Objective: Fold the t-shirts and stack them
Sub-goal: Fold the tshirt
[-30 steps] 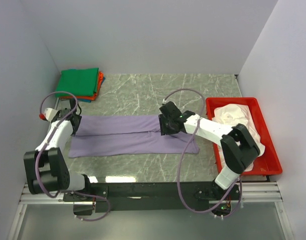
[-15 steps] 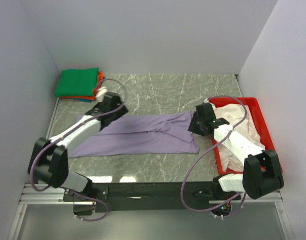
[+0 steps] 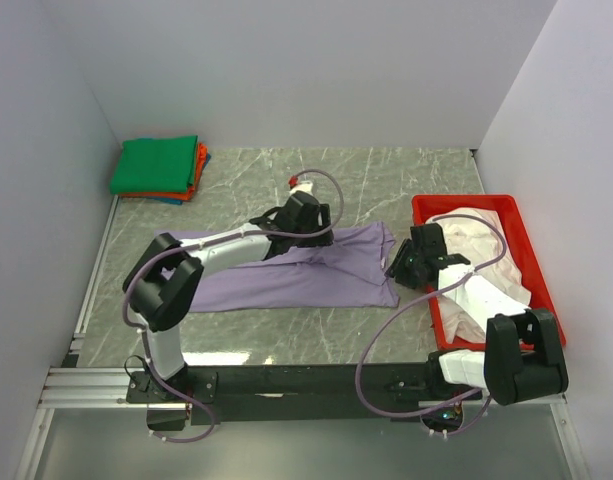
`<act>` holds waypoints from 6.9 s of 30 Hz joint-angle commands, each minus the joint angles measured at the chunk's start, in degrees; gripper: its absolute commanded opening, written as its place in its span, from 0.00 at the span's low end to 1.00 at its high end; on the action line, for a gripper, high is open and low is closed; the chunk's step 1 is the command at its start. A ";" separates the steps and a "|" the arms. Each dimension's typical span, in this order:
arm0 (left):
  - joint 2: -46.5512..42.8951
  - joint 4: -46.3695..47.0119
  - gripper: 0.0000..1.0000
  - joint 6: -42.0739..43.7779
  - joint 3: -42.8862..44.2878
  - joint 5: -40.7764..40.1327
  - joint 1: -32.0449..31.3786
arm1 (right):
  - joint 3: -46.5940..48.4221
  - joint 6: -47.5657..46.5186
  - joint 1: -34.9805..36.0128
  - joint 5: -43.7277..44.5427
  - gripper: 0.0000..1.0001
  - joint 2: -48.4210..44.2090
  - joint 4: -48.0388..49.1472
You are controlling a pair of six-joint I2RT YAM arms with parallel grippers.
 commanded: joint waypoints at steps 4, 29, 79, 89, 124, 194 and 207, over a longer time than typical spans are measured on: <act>4.07 1.56 0.73 2.68 4.80 2.23 -1.52 | -0.77 1.19 -1.56 -3.74 0.42 2.34 6.01; 10.94 0.06 0.39 4.44 10.08 3.99 -2.92 | 0.02 2.16 -1.91 -5.85 0.31 7.18 9.27; 7.33 2.62 0.07 4.26 4.98 5.22 -3.01 | 3.80 -2.85 -1.48 -3.74 0.23 9.02 7.86; 7.07 2.70 0.06 4.35 4.54 5.04 -3.01 | 4.85 -2.67 -0.51 -0.93 0.08 8.50 7.08; 1.27 5.87 0.02 2.86 -1.87 3.28 -3.01 | 9.60 2.33 17.68 10.41 0.00 -13.48 -12.61; -0.23 7.01 0.07 3.73 -4.78 2.14 -2.92 | 12.76 1.02 19.54 19.55 0.00 1.99 -11.92; 4.52 6.48 0.17 2.94 0.58 1.35 -0.47 | 15.57 -1.00 14.70 19.55 0.00 7.96 -6.55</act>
